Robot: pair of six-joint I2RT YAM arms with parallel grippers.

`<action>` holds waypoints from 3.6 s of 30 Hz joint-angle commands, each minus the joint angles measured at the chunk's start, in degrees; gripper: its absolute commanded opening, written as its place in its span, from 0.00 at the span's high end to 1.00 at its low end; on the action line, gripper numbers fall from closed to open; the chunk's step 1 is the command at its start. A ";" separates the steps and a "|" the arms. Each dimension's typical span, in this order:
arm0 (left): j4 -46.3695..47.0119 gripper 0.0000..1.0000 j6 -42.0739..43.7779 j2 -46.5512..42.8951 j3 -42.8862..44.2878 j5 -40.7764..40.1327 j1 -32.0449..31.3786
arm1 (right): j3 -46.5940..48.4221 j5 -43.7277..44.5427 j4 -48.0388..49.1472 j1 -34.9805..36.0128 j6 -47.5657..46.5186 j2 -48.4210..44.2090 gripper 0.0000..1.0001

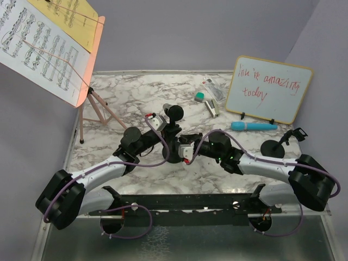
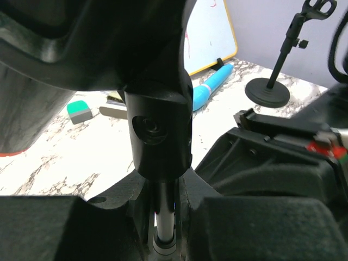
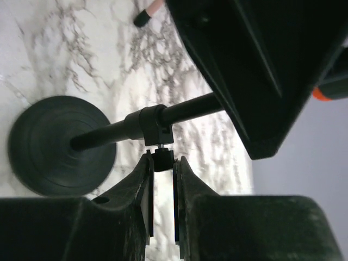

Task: Pack up the instrument practice props
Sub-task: Unscrew the knob on the microphone stand.

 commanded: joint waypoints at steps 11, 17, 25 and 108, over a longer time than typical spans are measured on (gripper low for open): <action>8.18 1.00 -6.17 0.86 -1.85 3.38 2.51 | -9.77 31.50 29.29 12.71 -39.57 10.21 1.00; 8.27 1.00 -6.06 0.32 -2.24 3.56 2.84 | -9.68 33.37 33.96 14.38 -38.24 13.15 1.00; 8.27 1.00 -4.54 0.27 -2.47 5.52 2.95 | -4.16 29.29 6.37 14.31 -14.86 2.97 0.83; 8.27 1.00 -3.81 1.85 -1.59 11.57 2.82 | 0.82 -31.73 27.11 -17.33 115.75 17.48 0.98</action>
